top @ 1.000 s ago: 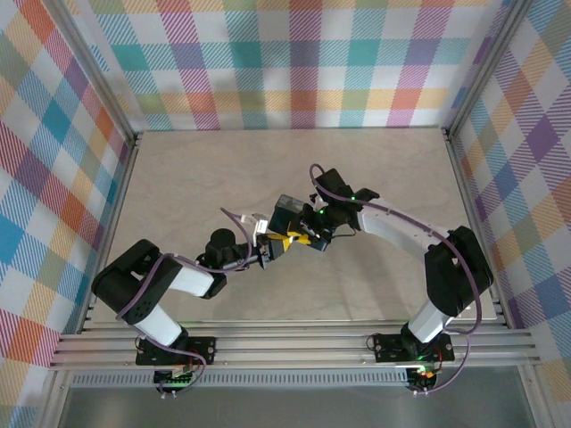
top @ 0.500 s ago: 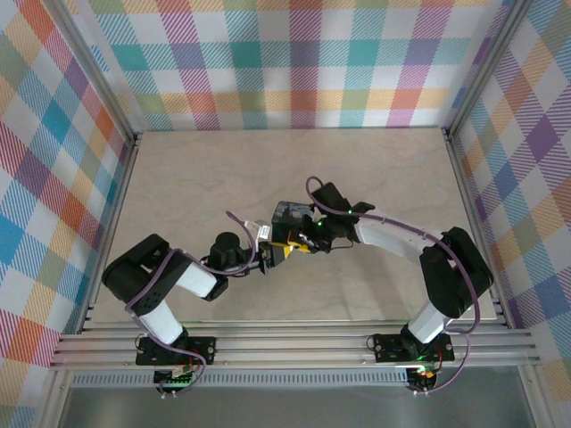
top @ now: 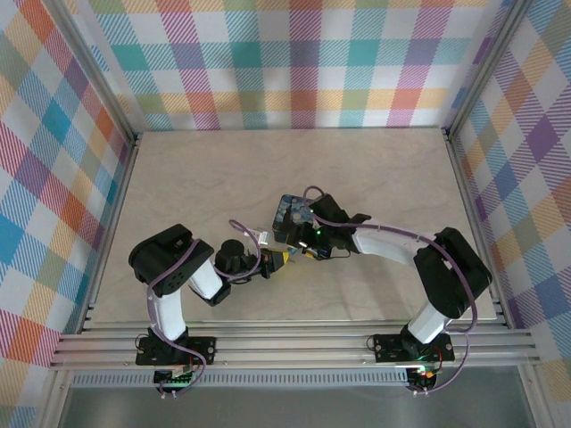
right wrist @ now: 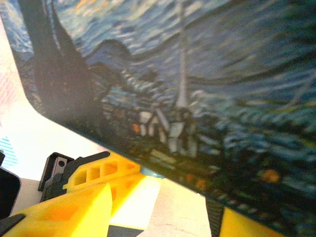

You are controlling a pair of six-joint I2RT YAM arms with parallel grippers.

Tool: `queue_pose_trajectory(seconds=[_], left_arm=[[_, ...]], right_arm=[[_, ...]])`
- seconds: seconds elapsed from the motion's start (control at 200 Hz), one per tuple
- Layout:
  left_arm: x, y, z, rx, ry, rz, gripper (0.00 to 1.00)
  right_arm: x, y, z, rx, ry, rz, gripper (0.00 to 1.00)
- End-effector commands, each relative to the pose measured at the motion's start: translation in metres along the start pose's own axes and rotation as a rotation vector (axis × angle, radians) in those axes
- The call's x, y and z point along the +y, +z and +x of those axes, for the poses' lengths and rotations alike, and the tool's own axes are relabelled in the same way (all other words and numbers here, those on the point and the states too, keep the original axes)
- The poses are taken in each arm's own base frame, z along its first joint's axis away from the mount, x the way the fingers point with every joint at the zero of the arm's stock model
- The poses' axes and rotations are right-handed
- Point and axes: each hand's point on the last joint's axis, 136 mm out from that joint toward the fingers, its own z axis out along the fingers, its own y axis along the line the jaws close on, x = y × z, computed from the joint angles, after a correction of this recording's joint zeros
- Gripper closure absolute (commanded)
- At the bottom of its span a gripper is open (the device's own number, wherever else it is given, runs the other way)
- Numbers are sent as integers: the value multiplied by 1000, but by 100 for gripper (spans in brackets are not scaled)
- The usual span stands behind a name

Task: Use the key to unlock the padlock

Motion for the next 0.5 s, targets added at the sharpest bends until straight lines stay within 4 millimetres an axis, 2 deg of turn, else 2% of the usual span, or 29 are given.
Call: queue_pose_trajectory(seconds=[0.0, 0.19, 0.495], left_arm=[[5, 2, 6, 9, -30, -26, 100], [2, 4, 10, 23, -40, -37, 100], [-1, 6, 13, 34, -86, -51, 100]], right_arm=[[7, -12, -10, -80, 19, -46, 45], [-4, -5, -8, -118, 102, -83, 45], [8, 15, -2, -96, 121, -135, 45]])
